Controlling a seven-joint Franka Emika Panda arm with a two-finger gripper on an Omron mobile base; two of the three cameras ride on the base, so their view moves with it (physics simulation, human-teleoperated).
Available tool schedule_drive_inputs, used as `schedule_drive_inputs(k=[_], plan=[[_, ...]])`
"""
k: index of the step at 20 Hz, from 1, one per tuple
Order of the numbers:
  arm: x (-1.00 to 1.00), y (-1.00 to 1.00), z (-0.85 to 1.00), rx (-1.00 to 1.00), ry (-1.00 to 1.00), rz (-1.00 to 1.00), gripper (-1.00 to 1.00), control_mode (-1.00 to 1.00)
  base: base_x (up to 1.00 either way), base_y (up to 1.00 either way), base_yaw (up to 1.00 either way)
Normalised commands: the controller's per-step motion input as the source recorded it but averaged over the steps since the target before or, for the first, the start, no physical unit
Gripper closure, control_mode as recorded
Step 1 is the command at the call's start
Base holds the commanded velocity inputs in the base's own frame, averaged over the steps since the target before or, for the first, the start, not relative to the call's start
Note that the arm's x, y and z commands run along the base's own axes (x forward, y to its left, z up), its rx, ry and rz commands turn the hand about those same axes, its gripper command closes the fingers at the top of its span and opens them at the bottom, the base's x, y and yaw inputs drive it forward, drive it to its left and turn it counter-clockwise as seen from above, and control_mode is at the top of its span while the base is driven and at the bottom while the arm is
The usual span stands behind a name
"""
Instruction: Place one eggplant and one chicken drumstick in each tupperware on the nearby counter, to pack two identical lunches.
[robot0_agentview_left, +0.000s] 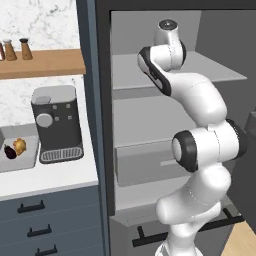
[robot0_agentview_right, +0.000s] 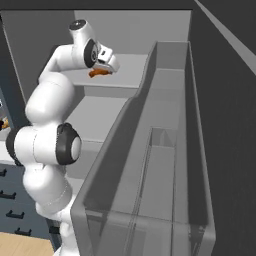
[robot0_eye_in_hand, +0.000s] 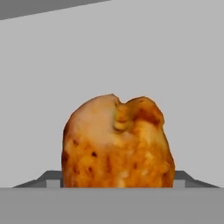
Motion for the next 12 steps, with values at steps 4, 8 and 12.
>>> schedule_drive_inputs(k=[4, 8, 12], plan=[[-1.00, -0.61, -0.42, 0.00, -0.11, -0.03, 1.00, -1.00, 0.00, 0.00, 0.00], [-1.00, -0.11, -0.04, 0.00, -0.10, 0.00, 1.00, -1.00, 0.00, 0.00, 0.00], [-1.00, 0.00, 0.04, 0.00, -0.01, 0.00, 1.00, -1.00, 0.00, 0.00, 0.00]])
